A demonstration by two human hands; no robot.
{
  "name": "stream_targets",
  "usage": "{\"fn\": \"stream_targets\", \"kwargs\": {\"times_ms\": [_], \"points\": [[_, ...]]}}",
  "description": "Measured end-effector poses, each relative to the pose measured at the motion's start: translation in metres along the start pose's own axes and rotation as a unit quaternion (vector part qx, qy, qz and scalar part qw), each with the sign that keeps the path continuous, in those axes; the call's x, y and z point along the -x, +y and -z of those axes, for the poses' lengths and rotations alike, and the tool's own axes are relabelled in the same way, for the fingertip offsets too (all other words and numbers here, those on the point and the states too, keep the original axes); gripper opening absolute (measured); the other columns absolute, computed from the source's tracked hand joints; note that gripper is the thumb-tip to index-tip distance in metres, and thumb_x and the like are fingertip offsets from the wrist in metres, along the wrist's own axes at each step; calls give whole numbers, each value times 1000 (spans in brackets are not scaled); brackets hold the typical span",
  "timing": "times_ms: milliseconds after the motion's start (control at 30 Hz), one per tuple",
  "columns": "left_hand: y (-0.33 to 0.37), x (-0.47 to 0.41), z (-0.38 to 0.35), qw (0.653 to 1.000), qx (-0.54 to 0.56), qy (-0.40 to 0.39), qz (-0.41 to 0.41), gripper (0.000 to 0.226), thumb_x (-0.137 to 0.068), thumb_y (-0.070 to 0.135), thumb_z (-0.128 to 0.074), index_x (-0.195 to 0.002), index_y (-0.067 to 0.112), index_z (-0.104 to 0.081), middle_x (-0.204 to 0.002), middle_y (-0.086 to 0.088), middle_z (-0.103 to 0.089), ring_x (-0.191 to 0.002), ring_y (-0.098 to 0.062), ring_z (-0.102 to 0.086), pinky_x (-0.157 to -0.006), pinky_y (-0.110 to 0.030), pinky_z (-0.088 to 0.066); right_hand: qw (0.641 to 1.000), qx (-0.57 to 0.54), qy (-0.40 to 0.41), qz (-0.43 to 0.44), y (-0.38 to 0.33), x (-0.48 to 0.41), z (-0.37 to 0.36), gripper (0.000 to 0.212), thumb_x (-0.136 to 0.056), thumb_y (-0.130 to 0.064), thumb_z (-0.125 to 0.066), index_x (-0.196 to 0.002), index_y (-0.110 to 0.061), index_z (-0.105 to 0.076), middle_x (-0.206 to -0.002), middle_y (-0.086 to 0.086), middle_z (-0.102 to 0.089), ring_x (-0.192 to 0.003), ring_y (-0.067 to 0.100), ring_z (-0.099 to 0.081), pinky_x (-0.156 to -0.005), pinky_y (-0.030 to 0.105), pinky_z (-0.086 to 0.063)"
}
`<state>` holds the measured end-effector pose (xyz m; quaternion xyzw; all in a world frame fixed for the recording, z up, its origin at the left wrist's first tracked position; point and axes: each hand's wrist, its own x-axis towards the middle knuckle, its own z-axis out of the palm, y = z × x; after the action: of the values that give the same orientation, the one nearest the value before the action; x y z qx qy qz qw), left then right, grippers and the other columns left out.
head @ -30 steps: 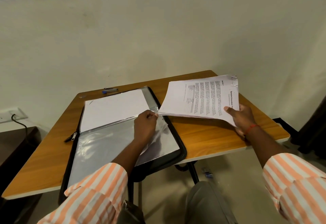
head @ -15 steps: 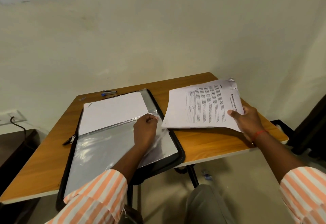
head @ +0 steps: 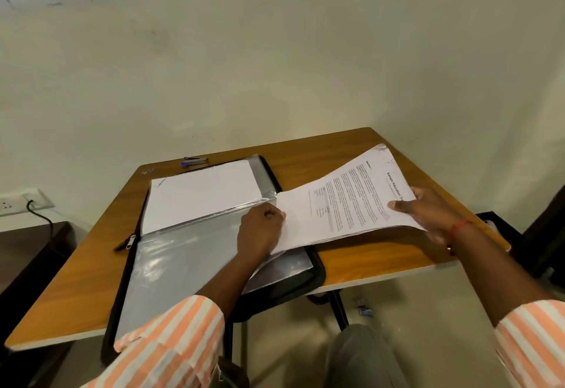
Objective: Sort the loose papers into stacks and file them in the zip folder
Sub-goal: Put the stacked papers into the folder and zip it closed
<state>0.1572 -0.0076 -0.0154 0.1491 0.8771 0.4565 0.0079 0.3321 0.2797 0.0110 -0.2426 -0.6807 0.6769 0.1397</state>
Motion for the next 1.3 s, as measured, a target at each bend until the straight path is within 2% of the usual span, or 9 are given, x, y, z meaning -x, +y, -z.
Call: {"fn": "stream_targets", "kwargs": {"times_ms": [333, 467, 600, 800, 933, 1033, 1100, 1167, 1300], "points": [[-1, 2, -8, 997, 0, 80, 0, 23, -95, 23, -50, -83, 26, -69, -89, 6, -72, -81, -12, -64, -77, -26, -50, 1000, -1, -9, -11, -12, -3, 11, 35, -92, 2, -66, -126, -5, -63, -117, 12, -73, -101, 31, -73, -72, 37, -61], [2, 3, -6, 996, 21, 92, -2, 20, -97, 25, -53, -87, 27, -69, -90, 9, -70, -82, -10, -63, -75, -21, -43, 1000, 30, -5, -10, -15, -7, 8, 31, -94, -1, -64, -125, -6, -63, -115, 8, -73, -94, 25, -72, -49, 20, -48], [2, 0, -6, 996, 25, 91, -1, 18, -99, 27, -54, -88, 28, -68, -93, 8, -71, -83, -11, -64, -79, -21, -45, 999, 45, -16, -17, -22, -14, 10, 34, -94, -1, -64, -127, -6, -63, -114, 7, -73, -100, 26, -71, -65, 28, -47], [7, -5, 0, 996, 19, 84, -4, 17, -98, 27, -54, -86, 28, -66, -92, 8, -70, -84, -12, -64, -81, -24, -51, 997, 66, -26, -34, -34, -23, 17, 28, -96, 0, -60, -122, -10, -61, -117, 4, -68, -98, 18, -65, -42, 12, -41], [8, -7, 1, 997, 14, 71, 0, 18, -97, 25, -53, -89, 21, -69, -92, 3, -71, -85, -14, -65, -88, -31, -56, 996, 67, -40, -51, -31, -36, 22, 29, -94, 2, -62, -121, -8, -62, -120, 5, -68, -106, 22, -64, -53, 14, -43], [8, -5, 1, 998, 8, 62, -2, 17, -97, 24, -53, -89, 22, -69, -94, 4, -71, -86, -14, -64, -87, -28, -53, 996, 44, -54, -61, -24, -46, 24, 42, -85, 0, -71, -126, -7, -64, -128, 8, -69, -119, 27, -65, -98, 38, -45], [8, -4, 2, 998, 11, 58, 0, 17, -96, 22, -54, -87, 24, -69, -93, 6, -70, -85, -11, -62, -84, -24, -48, 995, 42, -69, -64, -19, -53, 24, 50, -81, -3, -74, -130, -8, -63, -130, 8, -68, -119, 26, -65, -108, 46, -35], [8, -3, 2, 999, 19, 39, 8, 18, -95, 20, -55, -86, 24, -71, -92, 9, -70, -85, -9, -61, -83, -25, -46, 994, 52, -80, -59, -17, -53, 17, 45, -87, -3, -72, -130, -9, -63, -128, 7, -69, -117, 25, -67, -106, 45, -41], [3, 0, 2, 999, 47, 1, 6, 15, -93, 23, -61, -82, 25, -71, -87, 14, -69, -86, -9, -64, -74, -22, -47, 993, 52, -87, -57, -19, -47, 5, 34, -92, -1, -67, -125, -9, -65, -117, 8, -74, -105, 29, -72, -71, 32, -57]]}}
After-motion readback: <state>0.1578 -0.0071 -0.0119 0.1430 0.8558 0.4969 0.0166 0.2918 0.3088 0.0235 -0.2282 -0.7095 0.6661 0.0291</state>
